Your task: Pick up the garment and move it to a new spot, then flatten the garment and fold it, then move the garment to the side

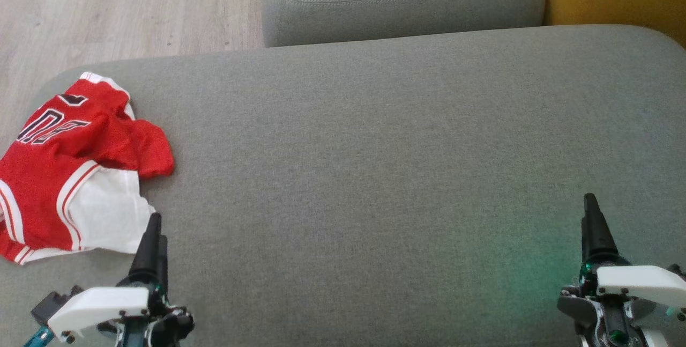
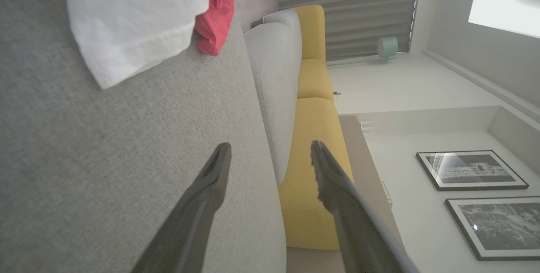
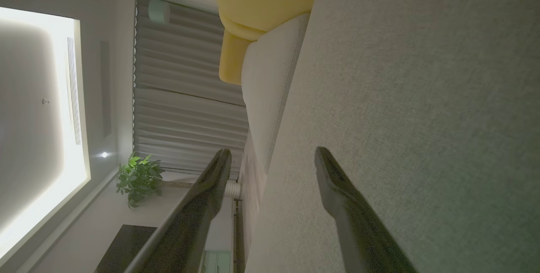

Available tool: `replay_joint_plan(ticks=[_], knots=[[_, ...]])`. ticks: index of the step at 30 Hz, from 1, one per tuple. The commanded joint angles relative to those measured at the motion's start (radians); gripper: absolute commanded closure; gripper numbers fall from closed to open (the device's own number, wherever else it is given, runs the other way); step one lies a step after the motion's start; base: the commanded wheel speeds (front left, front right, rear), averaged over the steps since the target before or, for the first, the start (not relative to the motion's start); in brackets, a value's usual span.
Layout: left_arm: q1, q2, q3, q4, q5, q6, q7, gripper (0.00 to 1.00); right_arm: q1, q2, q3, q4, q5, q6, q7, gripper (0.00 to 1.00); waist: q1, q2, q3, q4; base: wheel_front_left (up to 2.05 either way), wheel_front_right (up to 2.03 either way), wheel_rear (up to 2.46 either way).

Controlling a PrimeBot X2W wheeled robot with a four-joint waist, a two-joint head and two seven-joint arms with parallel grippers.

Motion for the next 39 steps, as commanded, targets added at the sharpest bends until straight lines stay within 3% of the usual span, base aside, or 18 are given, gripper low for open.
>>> replay_joint_plan(ticks=[1, 22, 39], knots=[[-0.032, 0.011, -0.002, -0.044, 0.03, 0.005, -0.011, 0.0, -0.028, -0.006, 0.009, -0.044, -0.038, 0.002, -0.011, 0.0, 0.0, 0.0, 0.0, 0.0, 0.0, 0.0, 0.0], [-0.009, 0.023, -0.026, -0.061, 0.394, 0.07, -0.072, 0.0, -0.038, -0.026, 0.082, -0.096, -0.414, 0.003, -0.073, 0.0, 0.0, 0.0, -0.005, -0.003, 0.0, 0.0, 0.0], [0.008, 0.033, -0.04, -0.096, 0.644, 0.08, -0.122, 0.0, -0.028, -0.032, 0.124, -0.108, -0.642, 0.004, -0.123, 0.0, 0.0, 0.0, -0.009, -0.005, 0.0, 0.0, 0.0]])
